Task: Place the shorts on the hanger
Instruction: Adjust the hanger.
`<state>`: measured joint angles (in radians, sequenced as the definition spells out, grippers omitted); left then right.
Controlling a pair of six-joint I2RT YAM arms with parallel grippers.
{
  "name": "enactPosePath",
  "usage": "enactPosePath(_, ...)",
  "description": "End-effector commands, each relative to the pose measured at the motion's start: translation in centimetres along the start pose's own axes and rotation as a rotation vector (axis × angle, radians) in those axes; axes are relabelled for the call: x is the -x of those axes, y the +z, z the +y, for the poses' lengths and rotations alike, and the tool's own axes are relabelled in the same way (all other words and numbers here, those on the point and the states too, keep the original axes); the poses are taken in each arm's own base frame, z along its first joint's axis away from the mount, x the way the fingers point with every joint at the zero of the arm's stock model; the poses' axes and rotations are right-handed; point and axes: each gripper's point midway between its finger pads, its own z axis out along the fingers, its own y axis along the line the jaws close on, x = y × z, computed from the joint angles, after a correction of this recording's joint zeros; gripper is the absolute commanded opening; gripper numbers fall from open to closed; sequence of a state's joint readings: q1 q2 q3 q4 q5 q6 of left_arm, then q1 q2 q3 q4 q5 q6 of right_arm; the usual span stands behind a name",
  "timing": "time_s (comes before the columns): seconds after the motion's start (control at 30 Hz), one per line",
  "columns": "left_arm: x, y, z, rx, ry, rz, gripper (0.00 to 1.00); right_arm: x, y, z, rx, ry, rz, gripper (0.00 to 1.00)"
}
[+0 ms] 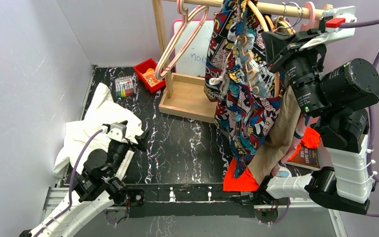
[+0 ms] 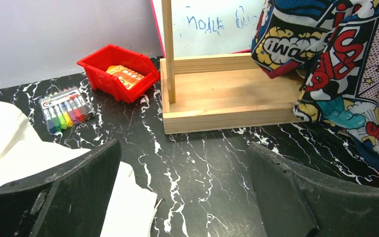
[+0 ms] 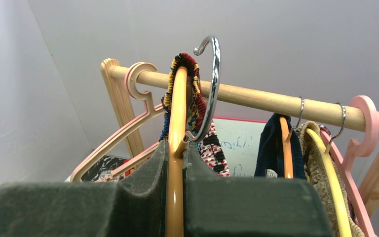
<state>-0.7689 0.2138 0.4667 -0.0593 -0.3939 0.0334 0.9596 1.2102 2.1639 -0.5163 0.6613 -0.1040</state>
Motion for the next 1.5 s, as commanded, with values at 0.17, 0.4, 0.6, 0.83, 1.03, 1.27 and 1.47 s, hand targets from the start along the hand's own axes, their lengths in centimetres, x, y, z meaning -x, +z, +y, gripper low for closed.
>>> enactPosePath(0.17,0.2,0.4,-0.6,-0.018,-0.017,-0.001,0.98,-1.9,2.0,-0.6,-0.112,-0.054,-0.018,0.00)
enactPosePath(0.4,0.1,0.7,-1.0,-0.040,-0.013,0.009,0.98,-6.5,3.3,1.0,-0.091,-0.113,0.090,0.00)
enactPosePath(0.6,0.0,0.5,-1.1,-0.046,-0.013,0.009,0.98,-3.9,1.3,2.2,0.054,-0.012,-0.027,0.00)
enactPosePath(0.83,0.1,0.4,-1.0,-0.045,-0.011,0.000,0.98,-0.2,-2.0,4.0,0.271,0.063,-0.119,0.00)
enactPosePath(1.03,0.2,0.4,-1.0,-0.046,-0.015,0.000,0.98,-1.5,-2.5,4.0,0.288,0.028,-0.027,0.00)
enactPosePath(1.27,0.0,0.3,-1.0,-0.049,-0.014,0.010,0.98,-7.5,-1.6,2.7,0.186,-0.120,0.194,0.00)
enactPosePath(1.47,-0.3,0.5,-1.2,-0.054,-0.011,0.019,0.98,-11.1,-0.5,0.6,0.023,-0.204,0.277,0.00)
